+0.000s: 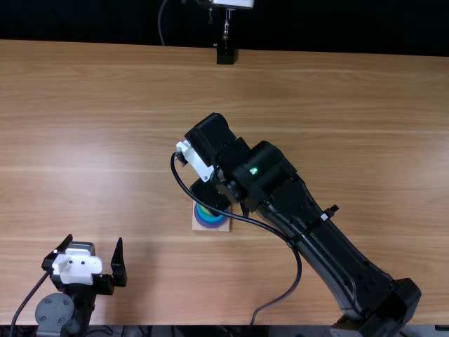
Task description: Build the Hanoi tower: stack the rings onto the peg from bottom to top in this color order: purple, dark blue, light blue, dark green, light green, yellow, orange.
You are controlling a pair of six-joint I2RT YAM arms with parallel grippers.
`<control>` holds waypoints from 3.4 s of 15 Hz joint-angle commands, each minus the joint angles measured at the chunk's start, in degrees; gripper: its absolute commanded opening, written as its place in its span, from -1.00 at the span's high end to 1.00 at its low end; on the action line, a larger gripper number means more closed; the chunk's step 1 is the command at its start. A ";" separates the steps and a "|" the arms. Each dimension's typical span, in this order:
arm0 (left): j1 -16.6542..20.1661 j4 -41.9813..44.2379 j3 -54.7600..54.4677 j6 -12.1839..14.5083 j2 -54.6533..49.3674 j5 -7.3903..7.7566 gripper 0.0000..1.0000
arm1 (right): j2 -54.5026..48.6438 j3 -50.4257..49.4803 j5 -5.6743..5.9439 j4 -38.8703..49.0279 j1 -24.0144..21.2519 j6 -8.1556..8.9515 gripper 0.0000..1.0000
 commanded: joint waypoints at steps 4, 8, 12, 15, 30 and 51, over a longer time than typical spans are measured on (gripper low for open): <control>0.27 -4.33 -6.28 0.39 -0.67 -0.33 -1.00 | 1.24 1.32 -0.40 -0.07 0.16 -0.33 1.00; 0.27 -4.33 -6.28 0.39 -0.67 -0.33 -1.00 | 1.33 1.59 -0.40 -0.17 0.07 -0.54 1.00; 0.27 -4.33 -6.28 0.39 -0.67 -0.33 -1.00 | 2.03 1.76 -0.40 -0.17 0.07 -0.65 1.00; 0.27 -4.33 -6.28 0.39 -0.67 -0.33 -1.00 | 2.03 1.50 -0.30 -0.17 0.07 -0.75 1.00; 0.27 -4.33 -6.28 0.39 -0.67 -0.33 -1.00 | -3.33 -9.49 3.39 23.56 -6.69 0.51 -1.00; 0.27 -4.33 -6.28 0.39 -0.67 -0.33 -1.00 | -94.03 -92.11 -10.95 70.28 -39.04 -0.12 -1.00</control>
